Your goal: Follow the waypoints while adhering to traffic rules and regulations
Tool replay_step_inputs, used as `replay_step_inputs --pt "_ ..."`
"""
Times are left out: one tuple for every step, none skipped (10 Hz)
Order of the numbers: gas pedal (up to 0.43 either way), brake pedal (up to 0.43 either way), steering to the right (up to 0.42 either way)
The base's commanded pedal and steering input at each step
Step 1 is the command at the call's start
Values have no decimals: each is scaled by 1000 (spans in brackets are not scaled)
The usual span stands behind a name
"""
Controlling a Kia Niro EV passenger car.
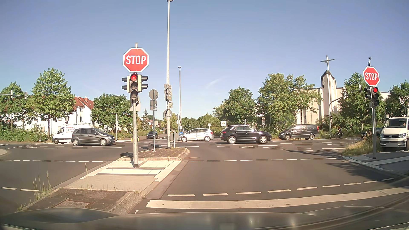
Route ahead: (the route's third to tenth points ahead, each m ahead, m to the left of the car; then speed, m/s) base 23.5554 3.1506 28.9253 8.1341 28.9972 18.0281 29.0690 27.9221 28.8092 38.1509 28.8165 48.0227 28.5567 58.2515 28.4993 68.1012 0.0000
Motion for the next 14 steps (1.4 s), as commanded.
replay_step_inputs --pt "0 305 19" --pt "0 305 19" --pt "0 305 19" --pt "0 305 19" --pt "0 305 19" --pt "0 305 20" --pt "0 305 19" --pt "0 305 19" --pt "0 305 19" --pt "0 311 19" --pt "0 305 19" --pt "0 305 20" --pt "0 305 19" --pt "0 305 19"
